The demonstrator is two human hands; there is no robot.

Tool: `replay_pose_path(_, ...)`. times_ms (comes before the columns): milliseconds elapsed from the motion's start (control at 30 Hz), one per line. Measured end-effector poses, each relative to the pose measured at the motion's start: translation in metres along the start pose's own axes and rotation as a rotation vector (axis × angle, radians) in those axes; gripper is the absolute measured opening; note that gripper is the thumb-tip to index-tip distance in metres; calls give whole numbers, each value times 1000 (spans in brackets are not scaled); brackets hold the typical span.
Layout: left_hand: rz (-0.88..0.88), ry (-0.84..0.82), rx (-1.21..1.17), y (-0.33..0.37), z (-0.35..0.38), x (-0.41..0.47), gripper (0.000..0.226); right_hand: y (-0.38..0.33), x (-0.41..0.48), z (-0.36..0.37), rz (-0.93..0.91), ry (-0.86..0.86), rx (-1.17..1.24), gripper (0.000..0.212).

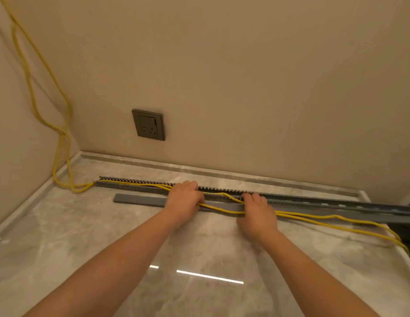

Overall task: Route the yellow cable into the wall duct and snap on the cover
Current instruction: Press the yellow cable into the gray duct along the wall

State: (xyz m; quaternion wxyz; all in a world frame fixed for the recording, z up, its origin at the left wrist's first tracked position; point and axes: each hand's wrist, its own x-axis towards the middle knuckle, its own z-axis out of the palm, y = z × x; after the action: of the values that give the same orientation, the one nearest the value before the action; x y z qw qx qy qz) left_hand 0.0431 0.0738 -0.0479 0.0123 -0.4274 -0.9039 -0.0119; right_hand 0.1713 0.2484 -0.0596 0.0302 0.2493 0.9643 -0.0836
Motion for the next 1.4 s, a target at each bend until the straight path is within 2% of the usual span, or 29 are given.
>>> replay_pose_path(233,-120,-37,74,25,2,1,24,20,6,-4,-220,54,-63,44)
replay_pose_path(367,-224,10,-10,33,0,3,21,33,11,-8,-373,77,-97,37)
replay_pose_path(467,-314,90,-120,38,-5,5,20,41,20,-17,-388,88,3,46)
replay_pose_path(567,-374,136,-162,47,-9,12,21,48,33,-27,-437,99,-30,57)
replay_pose_path(733,-405,102,-156,59,-2,26,30,60,50,-33,-459,49,-100,54)
replay_pose_path(867,-379,110,-101,69,10,35,31,65,61,-29,-453,-29,-178,51)
replay_pose_path(1000,-239,148,-95,79,21,43,36,66,66,-22,-455,-110,-227,52)
replay_pose_path(1100,-143,125,-95,88,22,50,37,70,68,-21,-476,-114,-245,56)
replay_pose_path(1233,-101,108,-60,88,23,50,36,76,67,-20,-497,-137,-265,64)
replay_pose_path(1400,-59,141,-51,84,21,43,36,102,67,-22,-494,-60,-223,50)
